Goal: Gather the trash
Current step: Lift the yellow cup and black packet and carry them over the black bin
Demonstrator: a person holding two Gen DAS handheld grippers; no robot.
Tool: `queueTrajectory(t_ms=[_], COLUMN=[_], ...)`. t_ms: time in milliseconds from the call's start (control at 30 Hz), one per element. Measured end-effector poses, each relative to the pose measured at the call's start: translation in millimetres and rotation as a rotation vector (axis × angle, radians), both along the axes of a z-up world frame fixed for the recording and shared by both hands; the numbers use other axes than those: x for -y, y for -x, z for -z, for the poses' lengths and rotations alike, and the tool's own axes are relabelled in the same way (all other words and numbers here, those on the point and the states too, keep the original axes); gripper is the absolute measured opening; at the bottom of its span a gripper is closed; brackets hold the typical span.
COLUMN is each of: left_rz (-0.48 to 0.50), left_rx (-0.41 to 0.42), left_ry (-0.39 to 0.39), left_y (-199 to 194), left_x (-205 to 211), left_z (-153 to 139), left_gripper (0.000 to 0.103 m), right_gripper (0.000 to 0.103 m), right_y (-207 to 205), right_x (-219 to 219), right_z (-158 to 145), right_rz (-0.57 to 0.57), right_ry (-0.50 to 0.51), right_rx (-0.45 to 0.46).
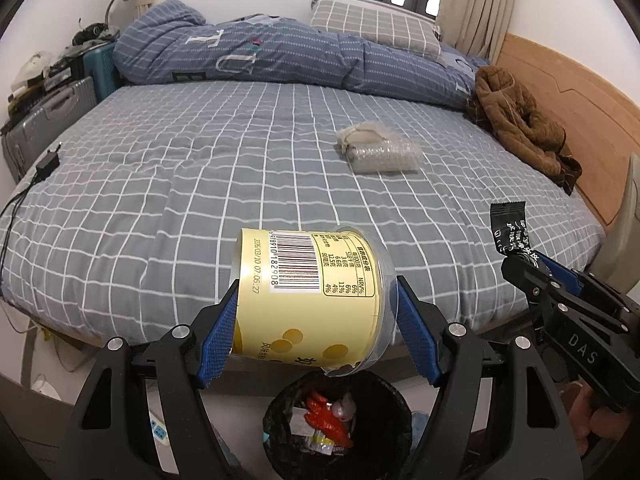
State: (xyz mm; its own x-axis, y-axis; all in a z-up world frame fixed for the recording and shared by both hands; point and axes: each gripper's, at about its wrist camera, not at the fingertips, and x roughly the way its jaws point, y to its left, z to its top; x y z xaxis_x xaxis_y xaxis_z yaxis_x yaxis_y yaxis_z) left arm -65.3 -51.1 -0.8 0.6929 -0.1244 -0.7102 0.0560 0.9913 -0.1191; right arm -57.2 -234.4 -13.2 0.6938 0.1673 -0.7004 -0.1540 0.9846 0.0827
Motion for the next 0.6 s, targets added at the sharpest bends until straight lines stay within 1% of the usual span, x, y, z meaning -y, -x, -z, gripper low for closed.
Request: queueTrajectory(t_ms=[433,600], left_rz=[0.031,0.029], left_rx=[-0.050,-0.071], left_ry=[-0.004,-0.006], left_y=[39,55], left_x=[13,15], left_z=[13,18], left_gripper=[0.071,0.071], right_gripper=[0.037,0.037], right_y=[38,53], right_x=[2,1], right_z=[12,16], right_rz=[0.001,-0.001], right_ry=[0.005,0.014], right_rx=[-0.047,-0.062])
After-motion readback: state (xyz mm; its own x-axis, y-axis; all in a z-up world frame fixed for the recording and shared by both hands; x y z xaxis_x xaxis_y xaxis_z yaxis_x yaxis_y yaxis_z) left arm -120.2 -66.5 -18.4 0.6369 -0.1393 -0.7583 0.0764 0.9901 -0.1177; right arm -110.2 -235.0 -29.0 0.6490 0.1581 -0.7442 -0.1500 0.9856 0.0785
